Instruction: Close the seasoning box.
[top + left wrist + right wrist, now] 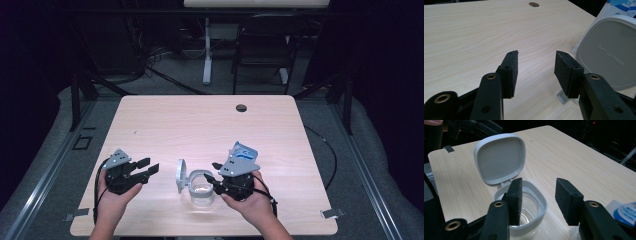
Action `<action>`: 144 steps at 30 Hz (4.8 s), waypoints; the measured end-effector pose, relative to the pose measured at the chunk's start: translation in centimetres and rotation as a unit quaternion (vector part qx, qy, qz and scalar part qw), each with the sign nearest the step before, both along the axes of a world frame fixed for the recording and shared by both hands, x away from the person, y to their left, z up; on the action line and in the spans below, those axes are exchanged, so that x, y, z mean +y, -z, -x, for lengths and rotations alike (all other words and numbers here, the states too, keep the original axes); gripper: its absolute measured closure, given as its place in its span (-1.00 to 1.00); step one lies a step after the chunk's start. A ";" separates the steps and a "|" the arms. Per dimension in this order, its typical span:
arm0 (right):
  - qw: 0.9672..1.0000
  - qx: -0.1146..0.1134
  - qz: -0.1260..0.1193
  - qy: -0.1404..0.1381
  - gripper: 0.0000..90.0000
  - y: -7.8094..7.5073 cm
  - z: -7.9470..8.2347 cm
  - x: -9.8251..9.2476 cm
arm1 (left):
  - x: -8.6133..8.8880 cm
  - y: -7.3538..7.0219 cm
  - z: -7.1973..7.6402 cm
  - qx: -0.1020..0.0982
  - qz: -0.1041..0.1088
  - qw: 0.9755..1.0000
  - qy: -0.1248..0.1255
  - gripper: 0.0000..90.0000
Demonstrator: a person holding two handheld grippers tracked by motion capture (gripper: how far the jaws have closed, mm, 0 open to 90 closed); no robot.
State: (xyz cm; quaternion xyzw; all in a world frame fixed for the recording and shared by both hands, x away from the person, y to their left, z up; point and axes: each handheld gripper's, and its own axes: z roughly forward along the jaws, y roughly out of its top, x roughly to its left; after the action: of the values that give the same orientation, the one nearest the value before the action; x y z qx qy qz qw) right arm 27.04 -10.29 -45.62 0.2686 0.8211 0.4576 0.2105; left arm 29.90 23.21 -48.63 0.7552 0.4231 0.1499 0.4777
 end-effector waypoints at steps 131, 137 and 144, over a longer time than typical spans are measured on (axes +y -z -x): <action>0.991 0.049 -0.002 0.125 -0.06 8.5 -4.8 -7.3 | 1.5 0.7 -0.3 0.013 0.017 0.999 -0.032 0.06; 0.989 0.047 0.002 0.140 -0.04 8.4 -4.0 -7.1 | 1.5 0.7 -0.4 0.011 0.019 0.999 -0.034 0.06; 0.986 0.047 -0.007 0.158 -0.04 8.5 -2.8 -7.3 | 1.4 0.7 -0.4 0.012 0.018 0.999 -0.032 0.06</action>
State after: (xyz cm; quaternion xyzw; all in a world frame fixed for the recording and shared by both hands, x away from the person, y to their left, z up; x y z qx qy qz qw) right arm 29.81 -17.56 -54.15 0.4177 0.7740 0.4110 0.2399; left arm 30.26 24.66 -49.32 0.7342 0.4553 0.1485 0.4812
